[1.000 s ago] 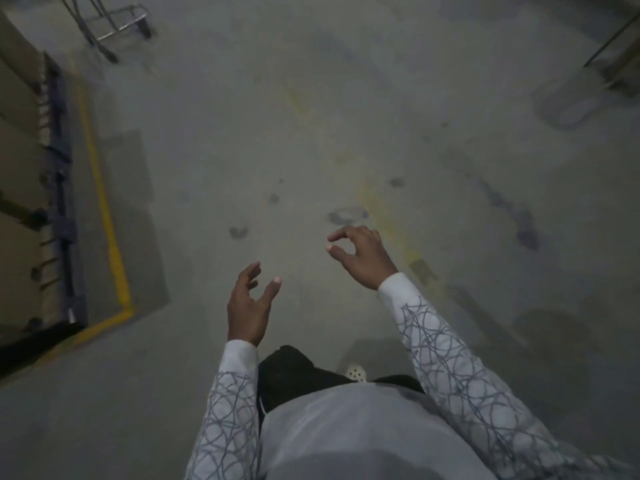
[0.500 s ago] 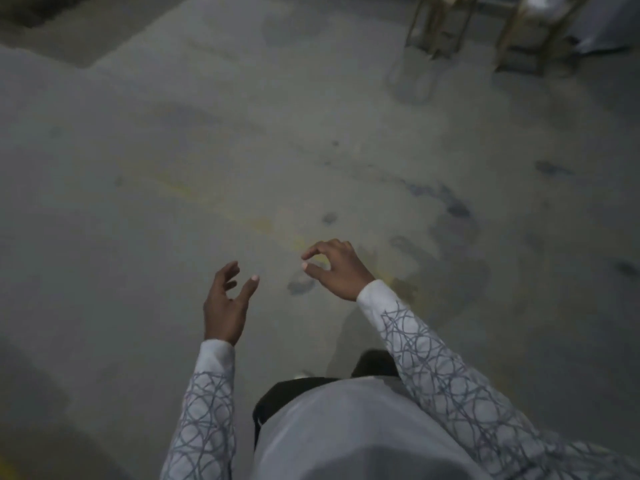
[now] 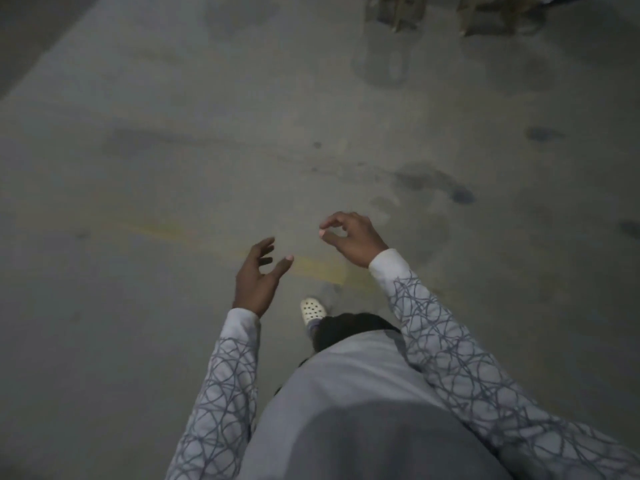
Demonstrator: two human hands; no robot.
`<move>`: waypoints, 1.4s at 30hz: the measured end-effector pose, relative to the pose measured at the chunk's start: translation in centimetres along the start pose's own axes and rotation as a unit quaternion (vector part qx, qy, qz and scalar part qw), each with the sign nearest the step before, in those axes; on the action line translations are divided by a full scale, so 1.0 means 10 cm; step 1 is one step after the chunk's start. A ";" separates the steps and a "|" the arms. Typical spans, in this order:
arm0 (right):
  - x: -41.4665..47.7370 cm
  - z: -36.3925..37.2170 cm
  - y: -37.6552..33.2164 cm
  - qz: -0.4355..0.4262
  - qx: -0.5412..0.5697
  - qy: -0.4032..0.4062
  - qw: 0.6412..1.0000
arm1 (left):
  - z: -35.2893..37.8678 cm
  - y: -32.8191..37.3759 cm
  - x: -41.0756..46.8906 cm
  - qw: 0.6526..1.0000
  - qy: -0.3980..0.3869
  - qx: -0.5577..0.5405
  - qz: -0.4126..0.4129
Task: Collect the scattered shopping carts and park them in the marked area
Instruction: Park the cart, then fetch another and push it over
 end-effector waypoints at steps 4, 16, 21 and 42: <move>1.20 0.25 -0.95 -0.057 0.000 -0.021 0.998 | -1.04 0.03 0.56 0.994 0.105 0.000 -0.024; 2.82 2.17 -3.07 -0.254 -0.062 -0.271 0.926 | -3.70 -0.69 0.92 0.864 0.471 -0.131 -0.122; 3.55 2.76 -3.88 -0.289 -0.078 -0.277 0.913 | -4.28 -0.94 1.60 0.856 0.463 -0.185 -0.136; 5.46 5.28 -6.83 -0.374 -0.112 -0.410 0.824 | -7.29 -1.36 3.29 0.779 0.550 -0.228 -0.195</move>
Point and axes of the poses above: each hand's wrist, its own x-axis towards the middle knuckle, its own z-axis out of the palm, y = z × x, the point moved 5 cm from there along x, towards the middle knuckle, and after that the axes turned 8 degrees about -x, right-handed, at the moved point
